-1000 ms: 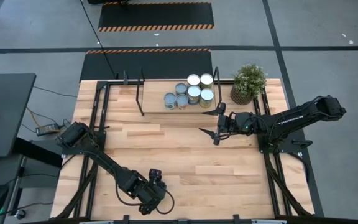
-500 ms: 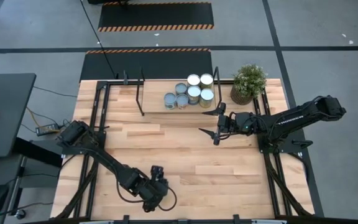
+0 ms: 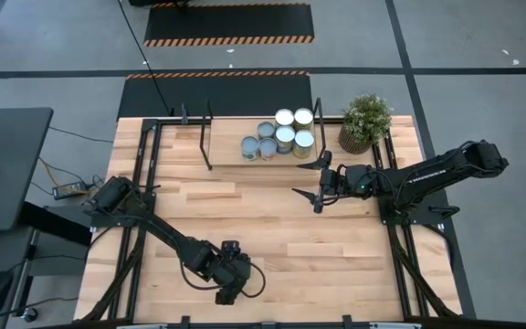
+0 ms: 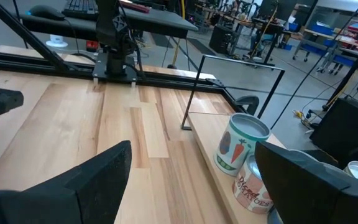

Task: Pick and place cans onto a shelf
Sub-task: Put the green tuna can on the shelf

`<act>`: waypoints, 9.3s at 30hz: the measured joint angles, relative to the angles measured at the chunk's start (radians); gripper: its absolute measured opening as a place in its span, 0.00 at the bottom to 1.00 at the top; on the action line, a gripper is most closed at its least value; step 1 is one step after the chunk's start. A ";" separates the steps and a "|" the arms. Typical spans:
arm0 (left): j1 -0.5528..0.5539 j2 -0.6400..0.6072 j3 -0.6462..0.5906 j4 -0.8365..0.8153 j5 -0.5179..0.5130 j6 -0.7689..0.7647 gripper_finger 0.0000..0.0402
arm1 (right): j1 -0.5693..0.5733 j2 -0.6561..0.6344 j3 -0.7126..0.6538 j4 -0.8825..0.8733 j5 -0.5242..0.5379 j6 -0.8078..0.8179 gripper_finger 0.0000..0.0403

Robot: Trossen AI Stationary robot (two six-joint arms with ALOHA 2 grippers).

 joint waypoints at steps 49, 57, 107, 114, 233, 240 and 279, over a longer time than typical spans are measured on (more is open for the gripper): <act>0.186 -0.127 0.000 -0.467 -0.200 0.155 0.73 | 0.000 0.000 0.000 0.000 -0.001 0.006 0.87; 0.356 -0.128 -0.001 -0.507 -0.200 0.391 0.73 | 0.000 0.001 0.000 -0.007 -0.001 0.006 0.87; 1.034 -0.112 -0.001 -0.324 -0.093 0.604 0.78 | 0.000 0.002 0.000 -0.001 -0.001 -0.005 0.87; 1.031 -0.112 -0.001 -0.331 -0.058 0.650 0.79 | 0.000 0.002 0.000 -0.001 -0.001 -0.005 0.87; 1.023 -0.113 -0.001 -0.310 -0.042 0.651 0.98 | 0.000 0.002 0.000 -0.001 0.000 -0.005 0.87; 1.027 -0.113 -0.001 -0.297 -0.074 0.643 1.00 | 0.000 0.002 0.000 0.000 0.000 -0.005 0.87; 0.946 -0.236 -0.001 -0.338 -0.145 0.535 1.00 | 0.000 0.001 0.000 0.001 0.000 -0.005 0.87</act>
